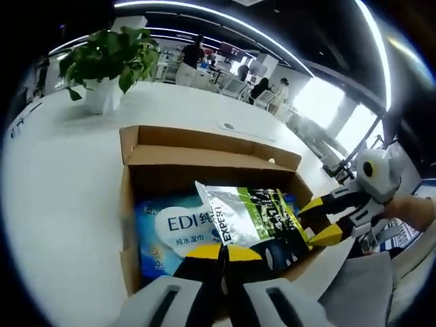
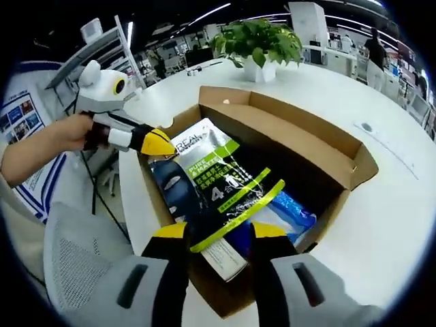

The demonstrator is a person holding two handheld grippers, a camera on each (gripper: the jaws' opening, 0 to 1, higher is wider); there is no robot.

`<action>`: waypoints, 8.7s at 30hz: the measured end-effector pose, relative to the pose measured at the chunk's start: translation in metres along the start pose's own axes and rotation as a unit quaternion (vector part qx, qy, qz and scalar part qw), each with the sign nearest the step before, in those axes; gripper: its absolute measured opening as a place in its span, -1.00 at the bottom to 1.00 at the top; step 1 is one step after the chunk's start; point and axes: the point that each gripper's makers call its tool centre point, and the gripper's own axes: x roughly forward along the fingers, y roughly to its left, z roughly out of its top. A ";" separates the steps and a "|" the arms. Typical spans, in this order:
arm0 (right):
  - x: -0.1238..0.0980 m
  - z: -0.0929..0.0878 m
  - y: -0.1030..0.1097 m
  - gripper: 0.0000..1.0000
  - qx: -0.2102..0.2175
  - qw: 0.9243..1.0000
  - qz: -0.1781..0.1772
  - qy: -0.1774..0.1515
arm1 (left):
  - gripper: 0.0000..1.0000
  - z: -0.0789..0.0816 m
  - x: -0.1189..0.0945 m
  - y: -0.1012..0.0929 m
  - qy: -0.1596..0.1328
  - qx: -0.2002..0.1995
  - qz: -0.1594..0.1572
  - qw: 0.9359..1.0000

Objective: Operate the shoe box by opening the lid, removing the specified soft item, and placing it in the target area until the item is outside and the box remains undamaged.

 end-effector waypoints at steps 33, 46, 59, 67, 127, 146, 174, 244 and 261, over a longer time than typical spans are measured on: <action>0.002 0.012 0.001 -0.89 0.073 0.997 -0.003 -0.020 | -1.00 0.010 -0.002 -0.008 -0.014 0.014 -0.003 1.000; -0.036 0.011 -0.015 -0.92 0.099 0.994 -0.029 -0.041 | -1.00 0.022 0.007 -0.043 -0.008 0.041 -0.011 0.999; -0.072 0.000 -0.041 -0.95 0.139 0.987 -0.055 -0.060 | -1.00 0.026 0.027 -0.080 0.002 0.059 -0.032 0.998; -0.092 -0.012 -0.059 -0.97 0.158 0.983 -0.074 -0.063 | -1.00 0.027 0.043 -0.103 0.012 0.077 -0.045 0.996; -0.149 -0.082 -0.179 -1.00 0.211 0.963 -0.168 -0.025 | -0.99 0.035 0.173 -0.193 0.135 0.204 -0.089 0.966; -0.122 -0.095 -0.207 -1.00 0.202 0.964 -0.175 0.002 | -0.98 0.015 0.208 -0.180 0.249 0.322 -0.054 0.912; -0.090 -0.122 -0.222 -1.00 0.224 0.958 -0.179 0.026 | -0.93 -0.007 0.230 -0.169 0.325 0.455 -0.043 0.828; -0.148 -0.086 -0.185 -0.52 0.175 0.961 -0.209 -0.034 | -0.37 0.053 0.099 -0.151 0.146 0.314 -0.051 0.937; -0.143 -0.031 -0.128 -0.28 0.131 0.976 -0.159 -0.069 | -0.19 0.053 0.045 -0.112 0.095 0.253 -0.021 0.963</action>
